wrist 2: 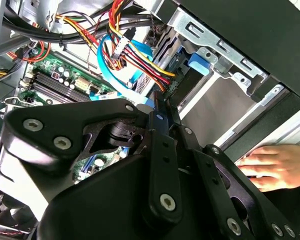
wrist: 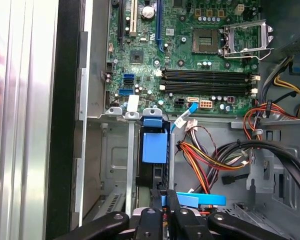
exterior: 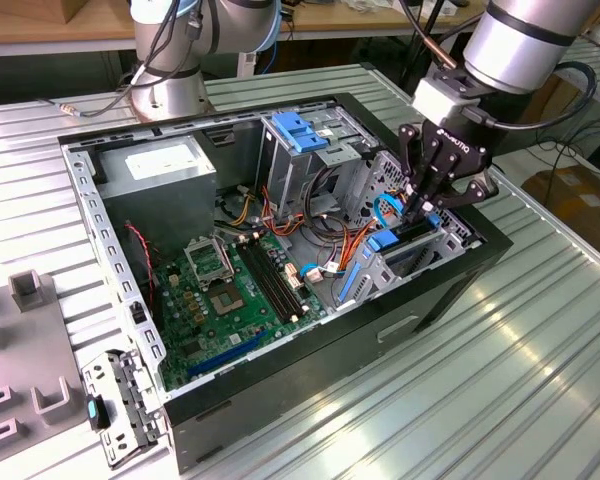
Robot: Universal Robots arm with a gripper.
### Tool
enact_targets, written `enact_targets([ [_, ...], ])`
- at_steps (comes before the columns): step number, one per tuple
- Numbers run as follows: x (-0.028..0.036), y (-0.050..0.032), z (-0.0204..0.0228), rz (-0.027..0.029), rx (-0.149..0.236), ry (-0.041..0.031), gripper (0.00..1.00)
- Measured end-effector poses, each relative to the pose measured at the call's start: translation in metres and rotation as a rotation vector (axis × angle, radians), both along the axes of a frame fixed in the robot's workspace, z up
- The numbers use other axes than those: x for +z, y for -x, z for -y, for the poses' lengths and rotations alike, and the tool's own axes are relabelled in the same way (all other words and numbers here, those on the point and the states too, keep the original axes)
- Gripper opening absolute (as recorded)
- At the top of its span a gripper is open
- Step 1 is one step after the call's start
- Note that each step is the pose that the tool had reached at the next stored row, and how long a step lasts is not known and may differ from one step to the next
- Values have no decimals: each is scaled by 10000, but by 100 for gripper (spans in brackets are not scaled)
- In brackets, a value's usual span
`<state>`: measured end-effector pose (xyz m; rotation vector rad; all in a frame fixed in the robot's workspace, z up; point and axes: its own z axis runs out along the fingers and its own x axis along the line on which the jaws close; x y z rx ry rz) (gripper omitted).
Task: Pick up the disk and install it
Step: 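Insert the second disk wire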
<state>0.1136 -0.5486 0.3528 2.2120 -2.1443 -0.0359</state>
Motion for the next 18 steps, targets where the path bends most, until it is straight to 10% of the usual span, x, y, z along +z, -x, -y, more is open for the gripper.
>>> enact_targets([
  [8,-30,-23,23,-173,-11,1,16],
  [18,-47,-40,33,-182,-12,-40,16],
])
